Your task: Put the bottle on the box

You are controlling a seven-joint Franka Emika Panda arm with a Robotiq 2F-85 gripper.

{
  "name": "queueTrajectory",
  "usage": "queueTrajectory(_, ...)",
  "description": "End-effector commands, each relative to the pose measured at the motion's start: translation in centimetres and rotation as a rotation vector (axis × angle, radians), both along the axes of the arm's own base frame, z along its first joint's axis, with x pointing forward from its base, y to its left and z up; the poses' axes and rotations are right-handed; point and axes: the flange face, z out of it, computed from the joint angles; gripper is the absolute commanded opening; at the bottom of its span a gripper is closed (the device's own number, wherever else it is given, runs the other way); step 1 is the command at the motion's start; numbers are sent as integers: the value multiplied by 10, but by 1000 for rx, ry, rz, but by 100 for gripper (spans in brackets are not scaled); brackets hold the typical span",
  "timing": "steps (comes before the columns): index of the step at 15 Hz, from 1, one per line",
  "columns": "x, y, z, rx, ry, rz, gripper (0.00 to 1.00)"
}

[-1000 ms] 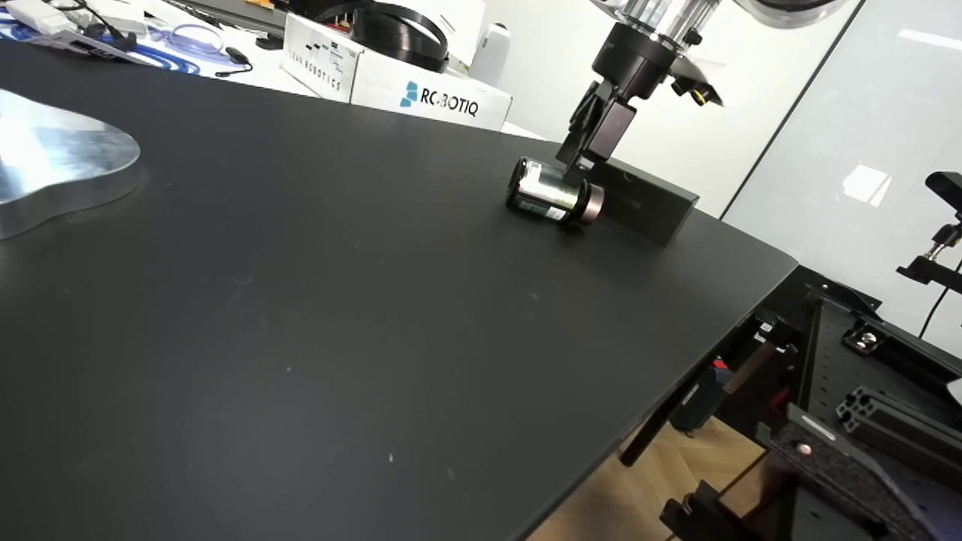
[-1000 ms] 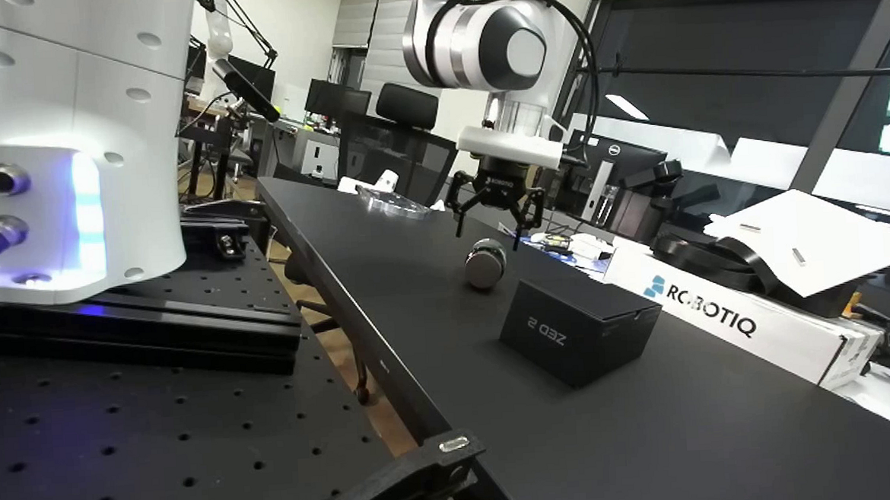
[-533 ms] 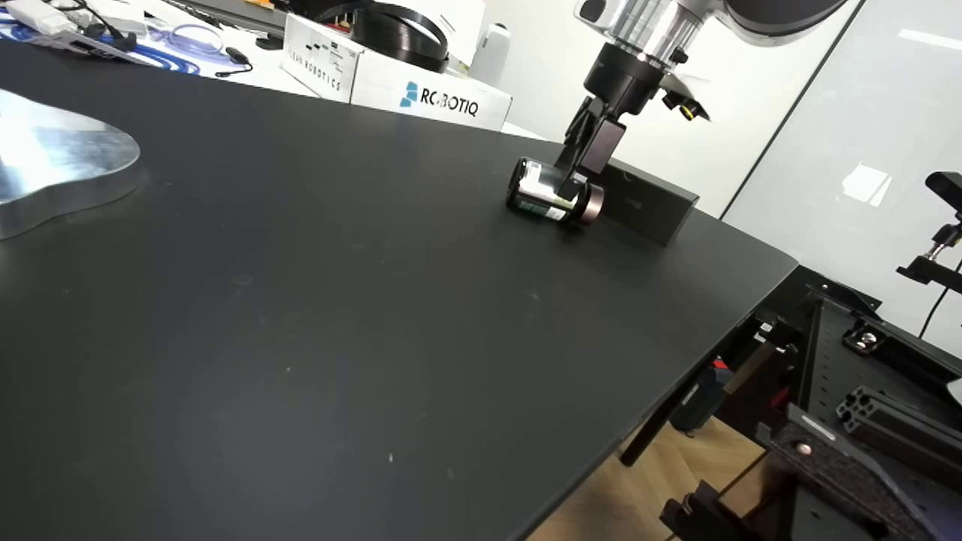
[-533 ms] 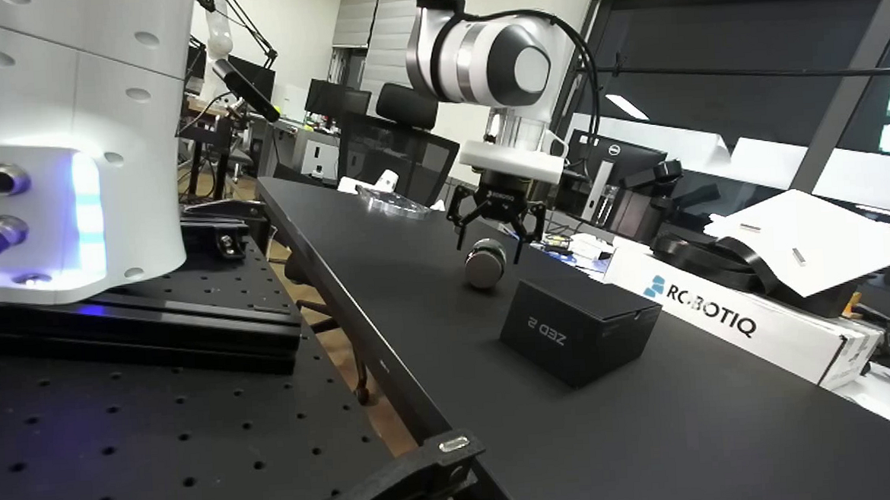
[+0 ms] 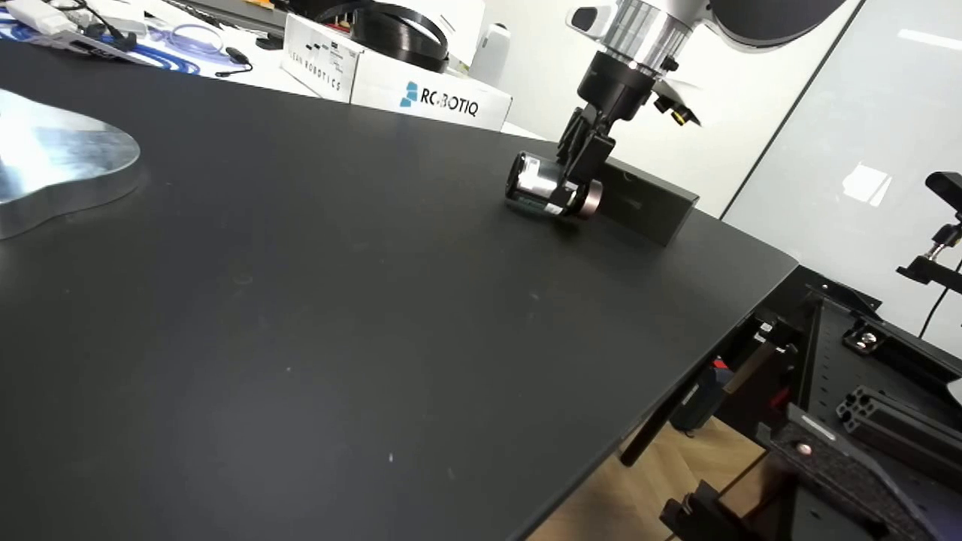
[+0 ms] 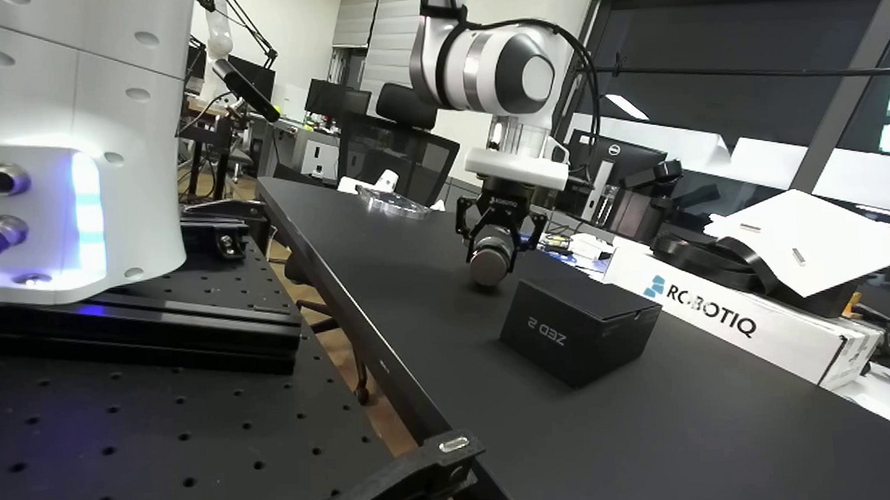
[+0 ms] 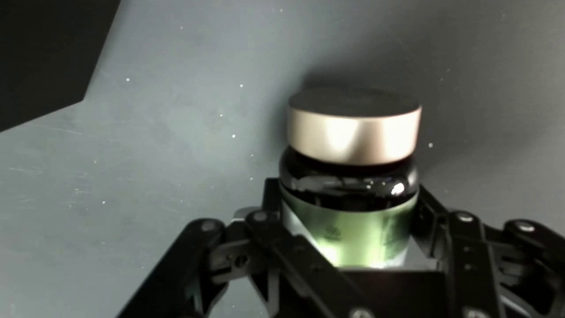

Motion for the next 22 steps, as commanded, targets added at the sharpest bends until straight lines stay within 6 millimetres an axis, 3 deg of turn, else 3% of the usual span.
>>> queueTrajectory(1,12,-11,36,-71,-6,30,44)
queueTrajectory(7,23,-43,111,-374,44,214,44)
queueTrajectory(11,25,-57,144,-606,41,346,44)
queueTrajectory(15,26,-78,149,-833,37,480,44)
queueTrajectory(22,18,-117,130,-1152,125,629,44)
